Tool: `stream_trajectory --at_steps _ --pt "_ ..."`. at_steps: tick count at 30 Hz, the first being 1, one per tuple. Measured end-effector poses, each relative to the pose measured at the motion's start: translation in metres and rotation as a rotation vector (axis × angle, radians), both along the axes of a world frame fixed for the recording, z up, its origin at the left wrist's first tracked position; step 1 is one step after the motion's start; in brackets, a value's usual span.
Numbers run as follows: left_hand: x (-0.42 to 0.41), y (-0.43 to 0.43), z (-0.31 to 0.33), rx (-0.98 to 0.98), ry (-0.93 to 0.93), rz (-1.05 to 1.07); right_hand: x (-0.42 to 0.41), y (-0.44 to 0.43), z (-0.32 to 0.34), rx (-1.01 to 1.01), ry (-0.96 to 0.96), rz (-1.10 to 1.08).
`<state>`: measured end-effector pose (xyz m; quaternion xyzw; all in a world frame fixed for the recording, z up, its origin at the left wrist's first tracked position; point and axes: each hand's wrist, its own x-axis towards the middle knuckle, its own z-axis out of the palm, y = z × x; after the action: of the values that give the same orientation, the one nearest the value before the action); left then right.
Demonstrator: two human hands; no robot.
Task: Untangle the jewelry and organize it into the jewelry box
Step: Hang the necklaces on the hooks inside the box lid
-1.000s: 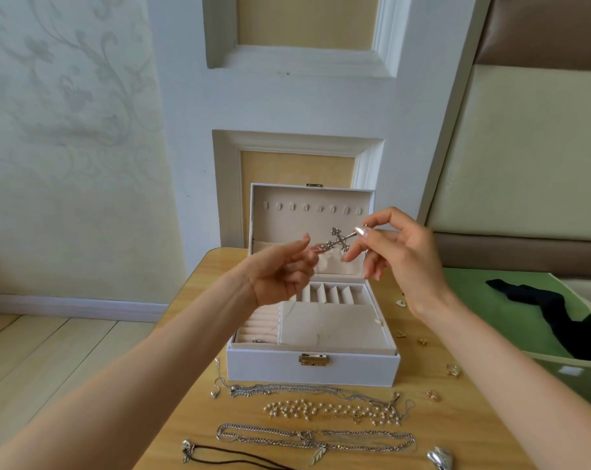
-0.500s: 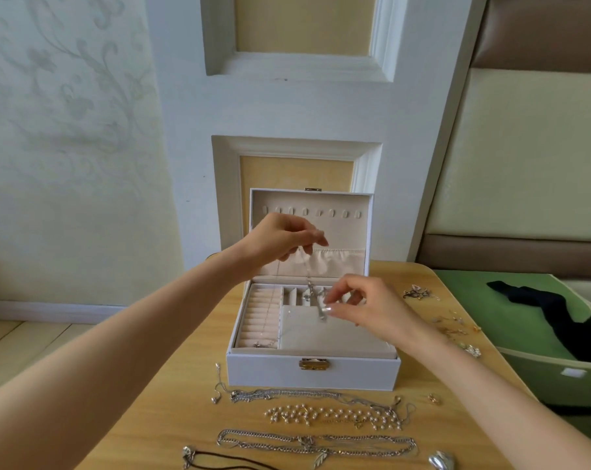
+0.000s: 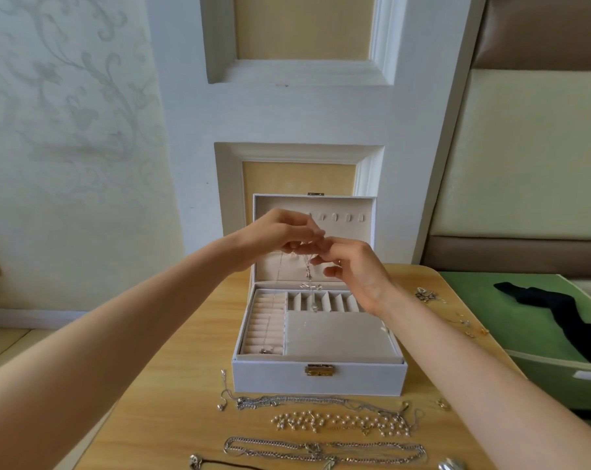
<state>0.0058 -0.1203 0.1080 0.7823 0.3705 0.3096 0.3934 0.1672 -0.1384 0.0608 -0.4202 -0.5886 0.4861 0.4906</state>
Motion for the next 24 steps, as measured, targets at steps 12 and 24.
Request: stream_trajectory --at_steps 12,24 --pt "-0.005 -0.002 0.004 0.076 0.064 0.000 -0.015 0.000 -0.002 0.054 -0.164 -0.011" --pt "-0.020 0.026 -0.004 0.044 0.012 0.046 -0.019 0.020 0.000 0.081 0.016 -0.196"
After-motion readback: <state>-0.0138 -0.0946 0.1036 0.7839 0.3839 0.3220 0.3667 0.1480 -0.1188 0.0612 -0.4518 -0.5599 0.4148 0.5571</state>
